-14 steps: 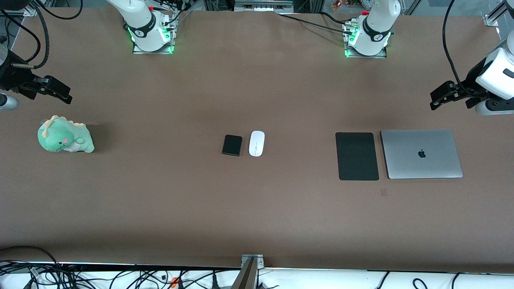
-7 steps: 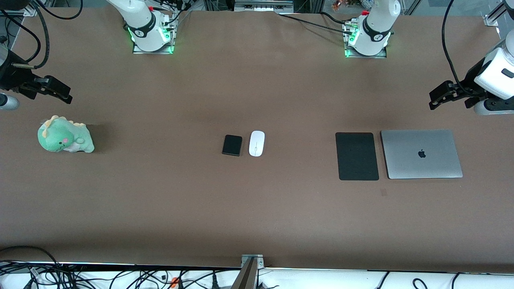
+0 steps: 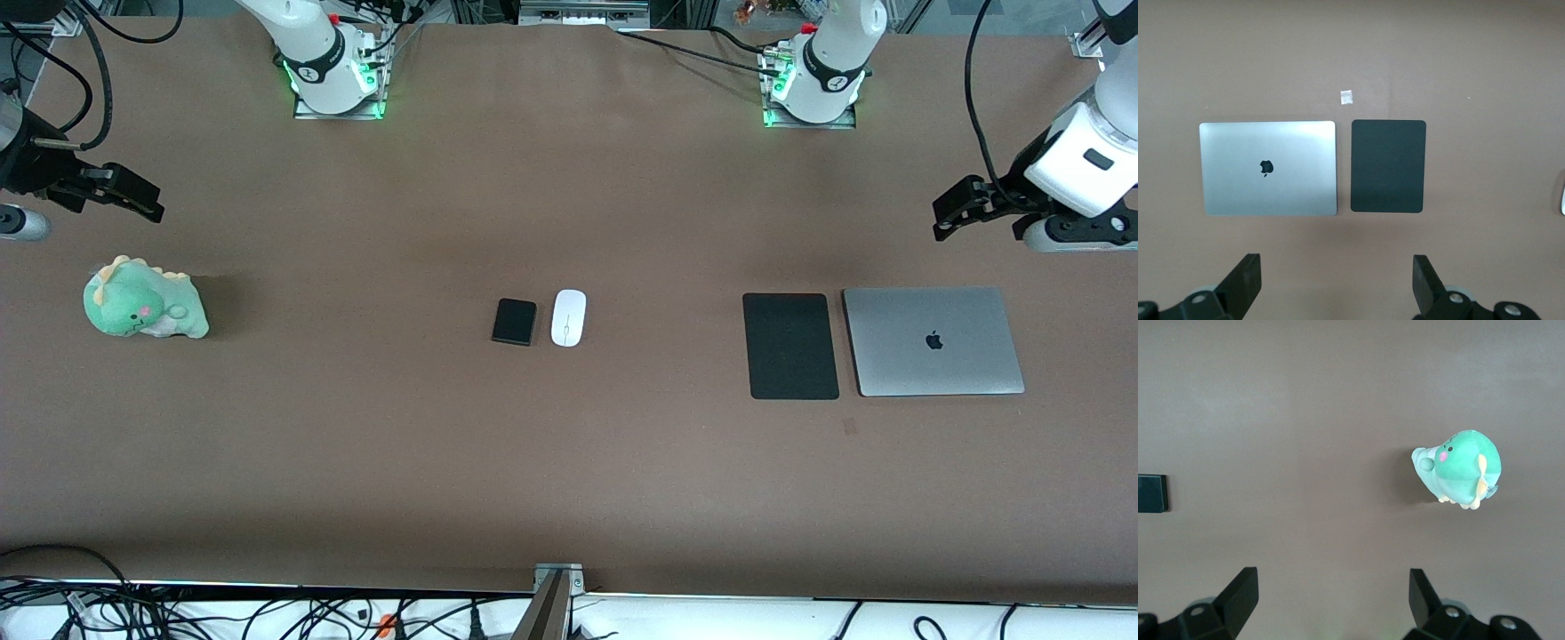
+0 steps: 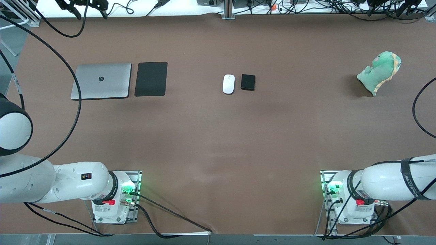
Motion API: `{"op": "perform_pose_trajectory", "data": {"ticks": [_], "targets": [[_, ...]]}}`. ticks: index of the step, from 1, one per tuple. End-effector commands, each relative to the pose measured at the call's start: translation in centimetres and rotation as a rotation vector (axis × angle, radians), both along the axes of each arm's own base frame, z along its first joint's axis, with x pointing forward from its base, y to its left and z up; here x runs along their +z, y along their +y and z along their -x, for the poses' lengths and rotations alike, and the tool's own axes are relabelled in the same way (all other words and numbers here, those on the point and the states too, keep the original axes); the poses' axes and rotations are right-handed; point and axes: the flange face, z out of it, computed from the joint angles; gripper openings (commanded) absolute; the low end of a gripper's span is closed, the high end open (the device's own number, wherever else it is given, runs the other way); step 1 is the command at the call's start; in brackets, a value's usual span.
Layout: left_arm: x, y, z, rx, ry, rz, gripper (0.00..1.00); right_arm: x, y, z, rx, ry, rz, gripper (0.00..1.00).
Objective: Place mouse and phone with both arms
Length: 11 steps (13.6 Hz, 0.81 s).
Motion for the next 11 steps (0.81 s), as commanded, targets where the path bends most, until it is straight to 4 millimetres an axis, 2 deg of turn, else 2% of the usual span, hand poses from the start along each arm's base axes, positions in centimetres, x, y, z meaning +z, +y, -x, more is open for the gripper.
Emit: {"op": "perform_pose_trajectory", "data": {"ticks": [1,5,11], "targets": [[0.6,-0.5,0.0,-0.024,0.0,0.032,1.0,0.2,0.2,1.0,0.0,0.009,-0.015,1.0],[0.3,0.0,-1.3,-0.02,0.003,0.039,1.0,0.3,0.0,1.1,-0.003,0.009,-0.015,1.0],[0.9,-0.1,-1.0,-0.021,-0.004,0.035,1.0,0.2,0.2,1.0,0.0,0.01,-0.017,1.0]]}}
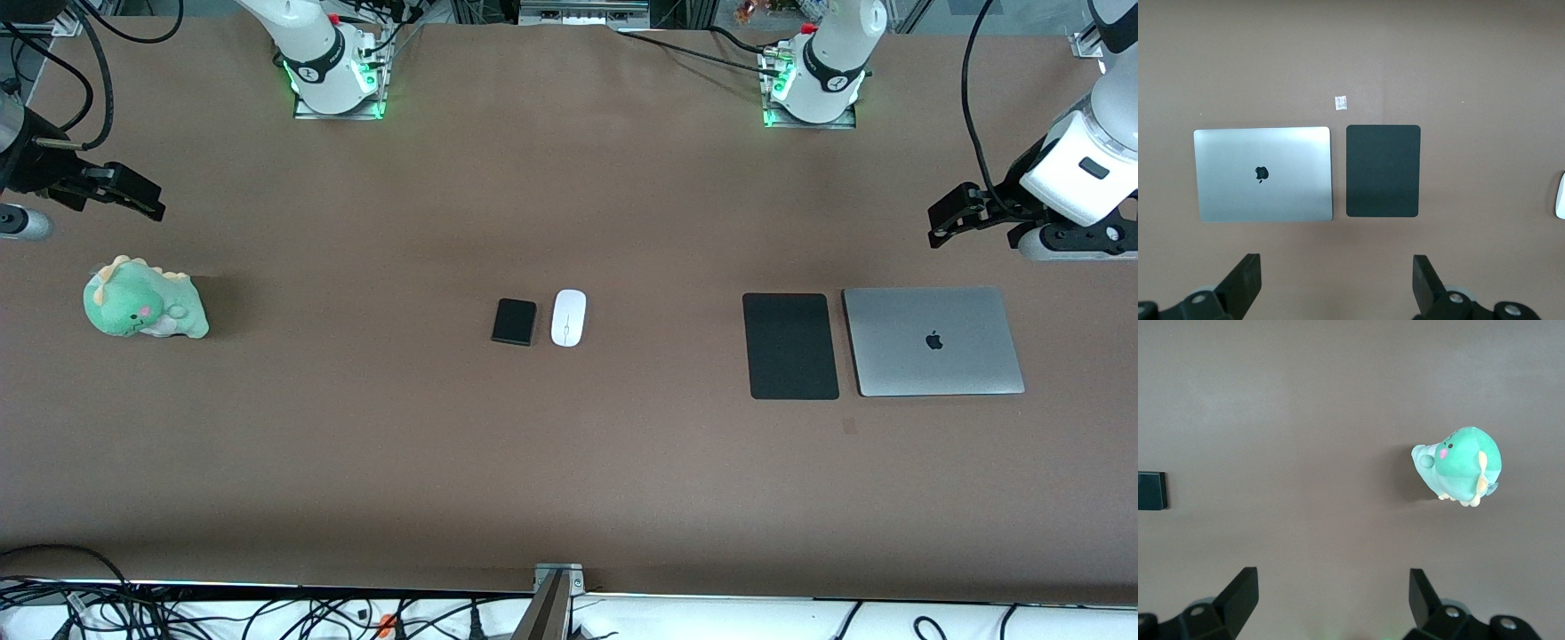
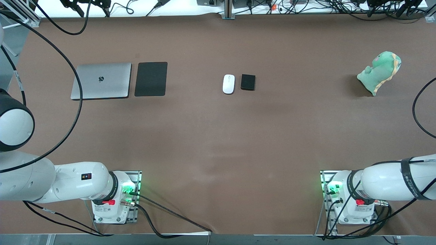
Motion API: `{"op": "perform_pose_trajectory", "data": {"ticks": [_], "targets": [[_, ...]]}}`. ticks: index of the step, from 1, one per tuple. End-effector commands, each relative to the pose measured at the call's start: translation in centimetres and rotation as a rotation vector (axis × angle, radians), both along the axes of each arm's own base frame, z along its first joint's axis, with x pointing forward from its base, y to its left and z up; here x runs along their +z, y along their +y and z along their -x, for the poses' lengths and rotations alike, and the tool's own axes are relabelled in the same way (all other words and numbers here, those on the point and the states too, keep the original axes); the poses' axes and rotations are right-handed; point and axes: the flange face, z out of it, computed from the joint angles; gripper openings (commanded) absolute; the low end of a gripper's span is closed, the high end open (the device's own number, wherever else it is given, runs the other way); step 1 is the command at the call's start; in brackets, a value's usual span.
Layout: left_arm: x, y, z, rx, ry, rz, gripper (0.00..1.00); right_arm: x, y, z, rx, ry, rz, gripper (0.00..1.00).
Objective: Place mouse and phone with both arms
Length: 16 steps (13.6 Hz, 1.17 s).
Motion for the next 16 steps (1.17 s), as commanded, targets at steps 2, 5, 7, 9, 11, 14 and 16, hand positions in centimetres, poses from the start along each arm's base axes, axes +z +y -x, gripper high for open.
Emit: {"op": "perform_pose_trajectory", "data": {"ticks": [2,5,7,9,11,14,16], "targets": [[1.0,-0.1,0.0,-0.019,0.0,0.026,1.0,0.1,0.3,0.7,0.0,0.005,-0.016,1.0],[0.9,-0.2,0.2,-0.014,0.01,0.019,1.0,-0.7,0.6,0.3,0.006,0.012,-0.015,1.0],[0.9,0.1,0.1,-0.014,0.012,0.019,1.0,-1.5,0.8,-0.1,0.009,0.025,-0.019,1.0],[0.1,0.7,-0.3,-0.006,0.027,0.028,1.0,-2.4,1.1,-0.1,0.007,0.046,-0.045,1.0],[0.1,-0.5,-0.1,-0.023,0.031,0.025,1.0,-3.7,1.3,0.0,0.008,0.072,-0.051,1.0],[-2.0,-4.8,-0.4,-0.055,0.067,0.038,1.0,-6.9,1.7,-0.6,0.003,0.114,-0.071,1.0],[-4.4,-8.4,-1.1,-0.023,0.102,0.055,1.0,-9.0,2.0,-1.4,-0.002,0.139,-0.094,1.0]]}}
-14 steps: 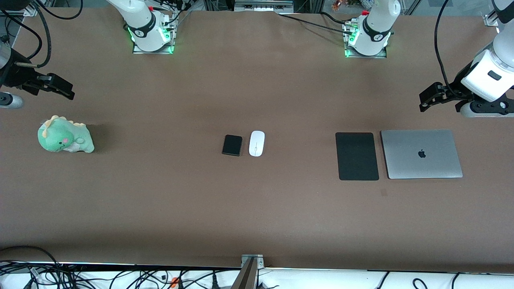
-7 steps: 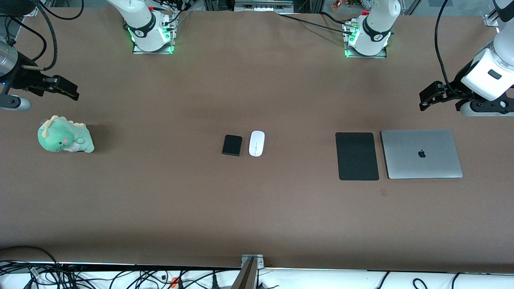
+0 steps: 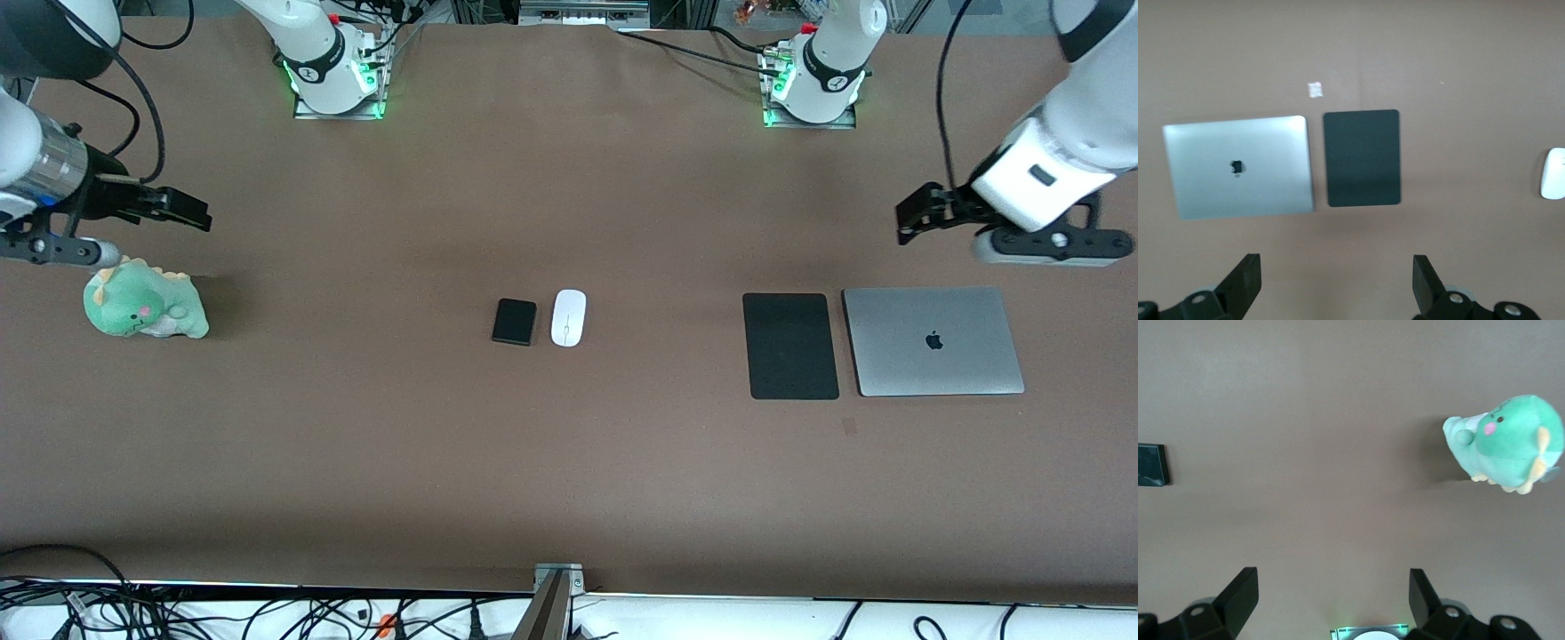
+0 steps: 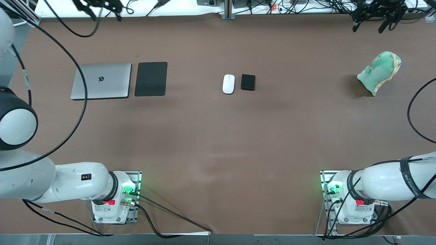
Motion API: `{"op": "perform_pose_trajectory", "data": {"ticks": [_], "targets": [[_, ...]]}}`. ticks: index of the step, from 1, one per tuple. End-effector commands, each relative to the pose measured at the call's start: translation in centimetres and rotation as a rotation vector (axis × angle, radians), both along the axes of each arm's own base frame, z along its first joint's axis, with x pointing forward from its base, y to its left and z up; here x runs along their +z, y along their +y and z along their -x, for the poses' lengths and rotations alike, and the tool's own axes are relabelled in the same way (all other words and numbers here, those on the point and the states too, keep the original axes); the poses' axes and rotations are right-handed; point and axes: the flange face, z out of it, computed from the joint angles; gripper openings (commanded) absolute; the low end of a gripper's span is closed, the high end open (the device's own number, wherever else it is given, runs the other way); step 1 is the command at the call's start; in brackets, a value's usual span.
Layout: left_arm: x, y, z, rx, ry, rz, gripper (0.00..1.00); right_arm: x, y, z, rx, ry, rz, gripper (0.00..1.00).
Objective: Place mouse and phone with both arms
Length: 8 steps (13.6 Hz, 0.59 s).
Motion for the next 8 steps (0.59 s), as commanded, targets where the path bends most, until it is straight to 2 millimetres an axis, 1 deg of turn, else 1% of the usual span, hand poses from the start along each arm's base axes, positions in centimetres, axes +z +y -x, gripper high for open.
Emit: {"op": "perform_pose_trajectory", "data": {"ticks": [1,3,5,6,7,8], "targets": [[-3.1,-5.1,-1.1,0.029,0.041,0.05,1.0,-3.0,0.6,-0.8,-0.011,0.025,-0.036,1.0],[-6.2,-10.1,-1.2,0.017,0.071,0.067,1.0,-5.5,0.6,-1.3,-0.017,0.034,-0.039,1.0],[-9.4,-15.7,-1.2,0.04,0.065,0.092,1.0,-7.2,0.7,-1.5,-0.022,0.05,-0.036,1.0],[-11.0,-18.0,-1.1,0.059,0.06,0.098,1.0,-7.6,0.8,-1.4,-0.038,0.057,-0.035,1.0],[-13.1,-20.6,-0.8,0.077,0.068,0.101,1.0,-7.6,1.2,-1.5,-0.052,0.052,-0.056,1.0],[-14.9,-22.9,-0.6,0.101,0.067,0.113,1.0,-8.2,1.9,-1.7,-0.056,0.052,-0.058,1.0]]}}
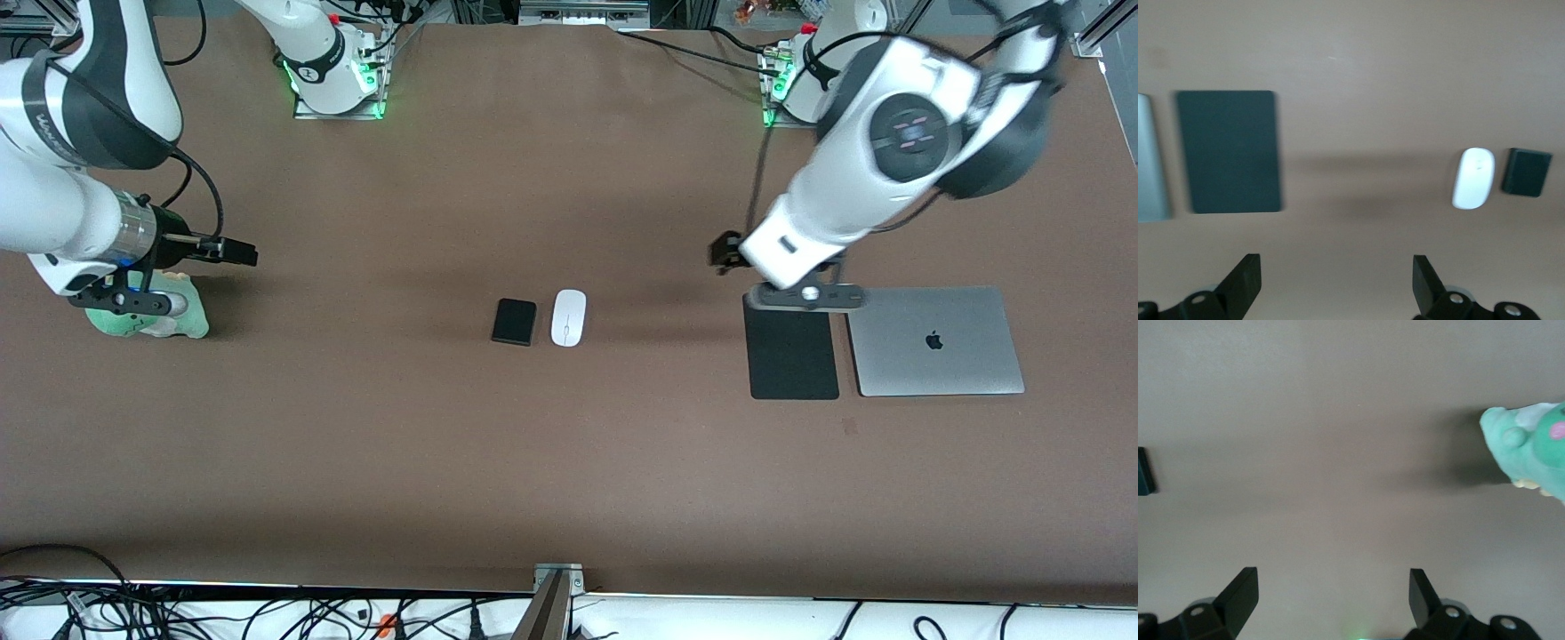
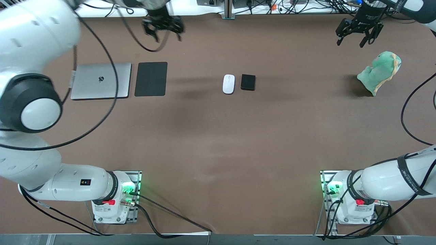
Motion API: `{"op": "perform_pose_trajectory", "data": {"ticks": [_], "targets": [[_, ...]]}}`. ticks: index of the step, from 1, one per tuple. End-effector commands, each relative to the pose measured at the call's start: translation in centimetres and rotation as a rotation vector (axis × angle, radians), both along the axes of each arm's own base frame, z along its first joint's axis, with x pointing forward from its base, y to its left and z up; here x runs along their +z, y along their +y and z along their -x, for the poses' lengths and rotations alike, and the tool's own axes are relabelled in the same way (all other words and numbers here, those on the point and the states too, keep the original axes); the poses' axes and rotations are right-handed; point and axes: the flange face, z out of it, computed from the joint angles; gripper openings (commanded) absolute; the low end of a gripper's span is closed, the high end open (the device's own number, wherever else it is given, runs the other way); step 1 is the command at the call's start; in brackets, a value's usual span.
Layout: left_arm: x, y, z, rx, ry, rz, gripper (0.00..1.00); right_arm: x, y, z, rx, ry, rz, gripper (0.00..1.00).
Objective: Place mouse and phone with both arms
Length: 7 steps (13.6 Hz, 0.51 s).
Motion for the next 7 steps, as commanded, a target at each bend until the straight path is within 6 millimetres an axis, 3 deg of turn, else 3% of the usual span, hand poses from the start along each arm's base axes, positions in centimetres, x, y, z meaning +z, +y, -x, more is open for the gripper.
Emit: {"op": "perform_pose_trajectory", "data": {"ticks": [1,3,7], "targets": [[-4.6,-5.5,0.1,0.072,0.013,0.036,1.0,-1.1,1.2,-0.1,-0.045,-0.011,-0.017,1.0],[-8.2,-9.0,0.9,0.088,0.014,0.051,1.0,-2.0,1.6,-0.3,-0.072,-0.021,-0.01,1.0],[-15.5,-16.2,4.2,0.133,-0.024,0.029,1.0,-2.0,2.3,-0.4,-0.097,-0.032,-0.002,1.0]]}}
